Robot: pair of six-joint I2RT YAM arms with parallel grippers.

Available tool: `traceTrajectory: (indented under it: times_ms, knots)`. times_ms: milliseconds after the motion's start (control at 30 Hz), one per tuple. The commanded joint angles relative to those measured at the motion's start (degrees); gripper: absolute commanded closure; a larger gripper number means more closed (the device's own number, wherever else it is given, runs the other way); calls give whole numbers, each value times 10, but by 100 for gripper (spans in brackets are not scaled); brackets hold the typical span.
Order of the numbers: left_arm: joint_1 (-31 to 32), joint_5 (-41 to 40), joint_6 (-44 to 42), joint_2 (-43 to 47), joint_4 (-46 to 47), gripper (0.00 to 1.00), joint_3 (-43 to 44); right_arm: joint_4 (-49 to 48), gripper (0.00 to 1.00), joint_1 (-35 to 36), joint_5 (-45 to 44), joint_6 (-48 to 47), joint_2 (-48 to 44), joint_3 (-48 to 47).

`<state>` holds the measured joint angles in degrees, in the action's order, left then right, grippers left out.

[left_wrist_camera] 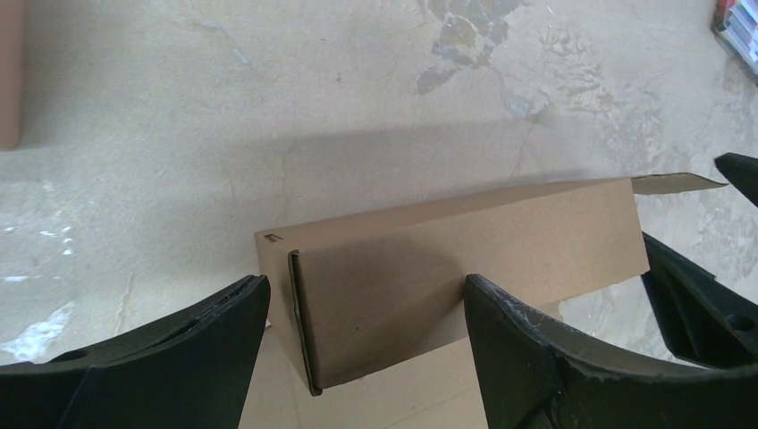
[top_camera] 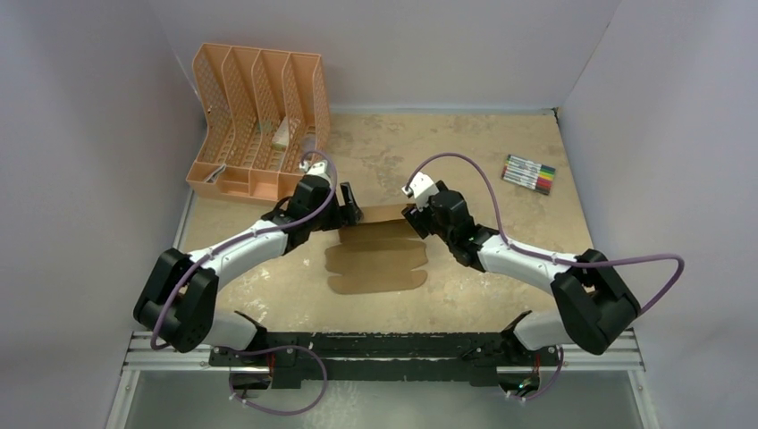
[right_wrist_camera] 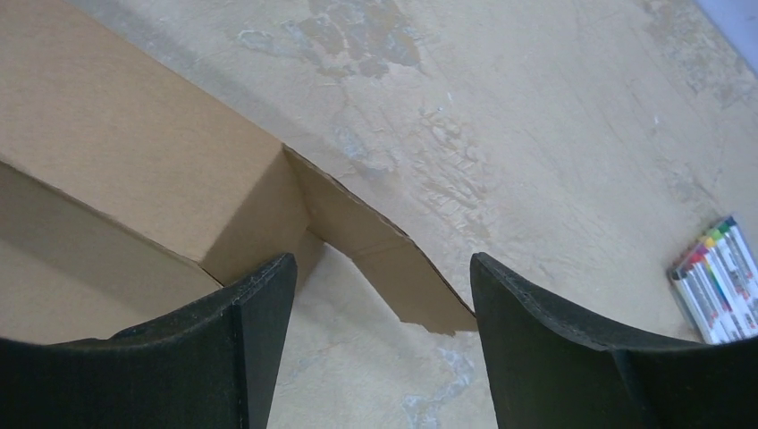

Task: Fold the paper box

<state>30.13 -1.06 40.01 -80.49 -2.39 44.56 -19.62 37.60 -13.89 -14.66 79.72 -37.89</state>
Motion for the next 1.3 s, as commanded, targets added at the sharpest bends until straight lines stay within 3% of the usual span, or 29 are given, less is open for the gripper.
traceTrajectory:
  times_ms: [0,167,300,467,633,1000,1267]
  knots:
    - [-2,-48,12,28,-21,21,4,9,26,-2,-58,1,-34,-26]
    - [-5,-57,12,31,-28,20,8,79,26,-21,-89,51,-86,-27]
    - [-5,-55,7,27,-32,20,11,103,28,-27,-58,133,-140,-6]
    - [-6,-45,3,15,-34,20,12,90,35,-27,12,338,-156,19]
    - [-6,-41,2,8,-32,20,14,29,40,-27,-6,502,-141,62]
    - [-6,-18,-8,-13,-43,20,29,-45,44,-27,-32,602,-40,72]
    - [-7,-19,-20,-11,-61,20,43,-111,48,-27,-26,587,30,81]
